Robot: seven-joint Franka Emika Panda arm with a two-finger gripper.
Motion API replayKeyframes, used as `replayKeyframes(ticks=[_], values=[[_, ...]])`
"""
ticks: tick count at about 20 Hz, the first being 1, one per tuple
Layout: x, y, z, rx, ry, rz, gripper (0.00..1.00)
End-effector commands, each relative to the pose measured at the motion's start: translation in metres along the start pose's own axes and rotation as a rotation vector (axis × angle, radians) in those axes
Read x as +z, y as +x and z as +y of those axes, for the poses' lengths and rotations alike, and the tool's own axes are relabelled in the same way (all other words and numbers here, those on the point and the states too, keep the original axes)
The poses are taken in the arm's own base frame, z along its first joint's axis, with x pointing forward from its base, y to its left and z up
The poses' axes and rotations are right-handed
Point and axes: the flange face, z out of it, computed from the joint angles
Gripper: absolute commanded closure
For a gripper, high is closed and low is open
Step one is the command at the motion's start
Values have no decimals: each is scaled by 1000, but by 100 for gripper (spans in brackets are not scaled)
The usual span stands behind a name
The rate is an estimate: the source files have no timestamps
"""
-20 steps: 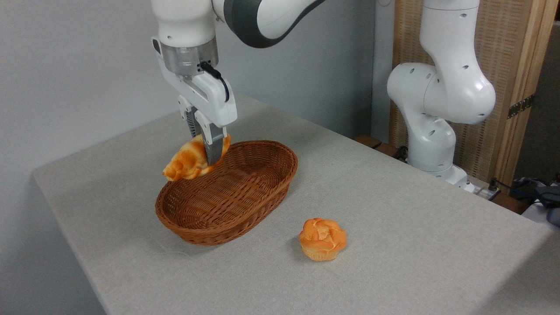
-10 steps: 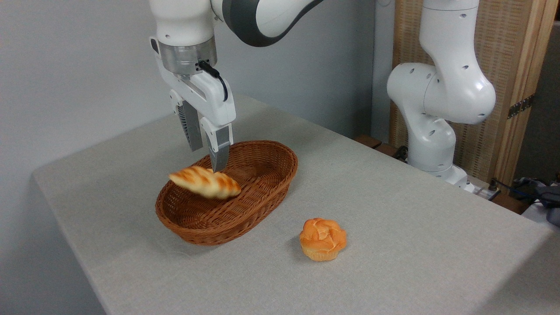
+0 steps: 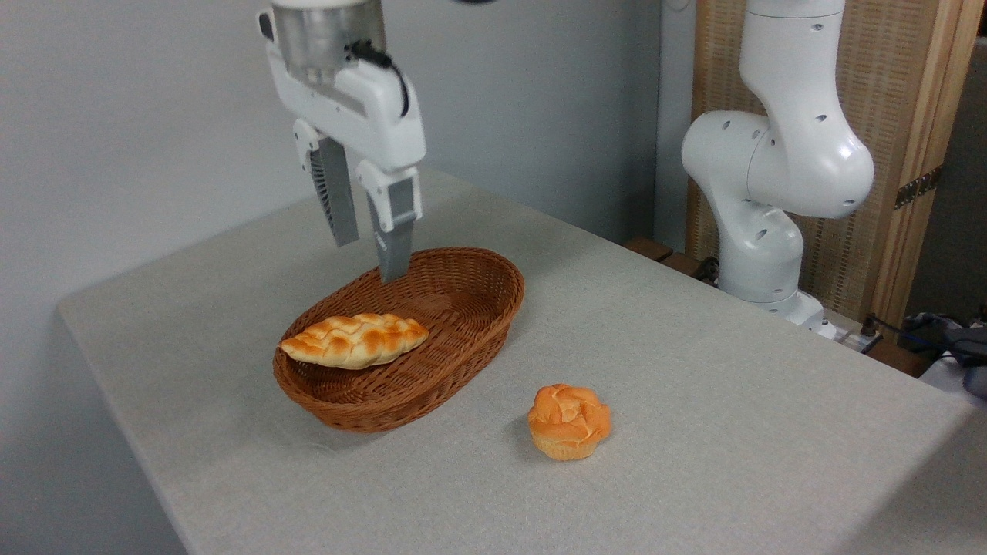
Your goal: Put bread into the basket
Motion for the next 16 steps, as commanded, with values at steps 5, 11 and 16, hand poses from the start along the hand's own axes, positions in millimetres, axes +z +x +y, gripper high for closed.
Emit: replayKeyframes(ticks=[5,11,16], values=[[-40,-21,-15,-47,28,12,0],[-32,-16,-14,-42,13,6,0],[-21,-10,-13,-29,1,-12,0]])
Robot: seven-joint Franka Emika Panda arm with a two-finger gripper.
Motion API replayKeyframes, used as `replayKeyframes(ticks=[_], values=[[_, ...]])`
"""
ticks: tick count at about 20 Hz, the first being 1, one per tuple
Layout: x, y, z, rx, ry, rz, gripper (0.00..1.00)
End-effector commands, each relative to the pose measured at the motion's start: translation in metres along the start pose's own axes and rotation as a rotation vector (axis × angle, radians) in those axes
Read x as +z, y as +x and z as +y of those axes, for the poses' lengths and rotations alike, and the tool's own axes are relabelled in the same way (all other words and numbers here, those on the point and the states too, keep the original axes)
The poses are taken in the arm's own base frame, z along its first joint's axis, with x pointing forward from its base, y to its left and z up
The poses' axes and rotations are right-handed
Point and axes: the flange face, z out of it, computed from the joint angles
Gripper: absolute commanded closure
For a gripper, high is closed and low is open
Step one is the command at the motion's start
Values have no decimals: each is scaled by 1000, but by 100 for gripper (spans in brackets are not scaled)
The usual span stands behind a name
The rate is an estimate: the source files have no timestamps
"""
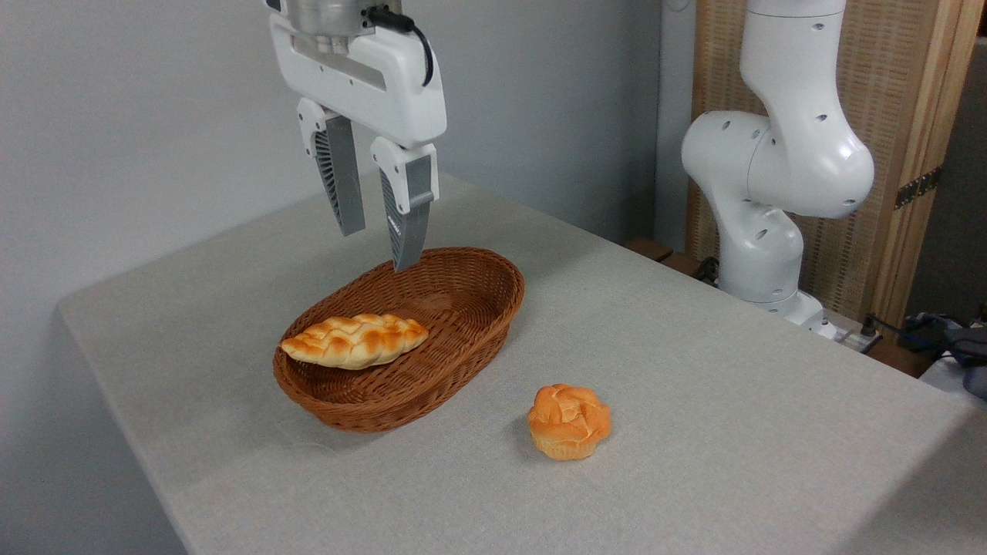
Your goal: Put bread into the basket
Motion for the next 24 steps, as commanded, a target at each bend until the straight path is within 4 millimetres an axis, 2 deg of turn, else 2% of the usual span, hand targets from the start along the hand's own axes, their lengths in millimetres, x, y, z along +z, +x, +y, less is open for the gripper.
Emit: replayKeyframes(ticks=[1,6,9,13,16,24], values=[[3,9,8,19,-10,-19,0],[10,10,3,-35,-17,-32,0],[2,10,-3,-40,-7,-21,0],[-3,-4,-22,-35,-2,-15,0],[-9,-3,-23,-34,-2,-19,0],[-9,-3,-26,-29,37,-55,0]])
